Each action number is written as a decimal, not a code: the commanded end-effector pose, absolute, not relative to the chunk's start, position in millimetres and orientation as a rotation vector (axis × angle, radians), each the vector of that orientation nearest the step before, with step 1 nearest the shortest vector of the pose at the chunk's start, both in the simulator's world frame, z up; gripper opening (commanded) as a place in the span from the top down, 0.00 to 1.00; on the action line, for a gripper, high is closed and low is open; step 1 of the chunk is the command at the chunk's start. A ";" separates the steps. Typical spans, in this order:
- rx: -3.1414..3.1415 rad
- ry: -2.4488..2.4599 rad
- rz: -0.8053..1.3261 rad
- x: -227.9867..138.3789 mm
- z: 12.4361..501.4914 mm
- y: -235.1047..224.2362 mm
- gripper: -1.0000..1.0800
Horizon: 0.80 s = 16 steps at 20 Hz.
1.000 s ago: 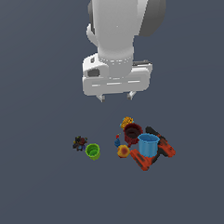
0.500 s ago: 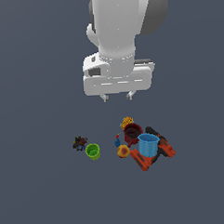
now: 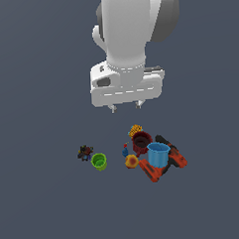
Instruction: Pick up a designated object from a clutter of objects.
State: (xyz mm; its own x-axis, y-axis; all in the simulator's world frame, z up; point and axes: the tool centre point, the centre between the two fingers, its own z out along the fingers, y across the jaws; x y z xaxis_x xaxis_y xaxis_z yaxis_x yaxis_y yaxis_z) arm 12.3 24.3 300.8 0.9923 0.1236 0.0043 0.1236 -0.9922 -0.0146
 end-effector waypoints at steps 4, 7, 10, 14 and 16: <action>-3.115 -0.334 0.001 18.2 286.2 27.9 0.19; -3.106 -0.442 0.006 22.5 274.8 30.8 0.19; -3.089 -0.572 0.013 27.2 261.1 34.5 0.19; -3.052 -0.758 0.022 33.4 241.0 40.0 0.19; -3.029 -0.850 0.026 36.2 230.8 42.9 0.19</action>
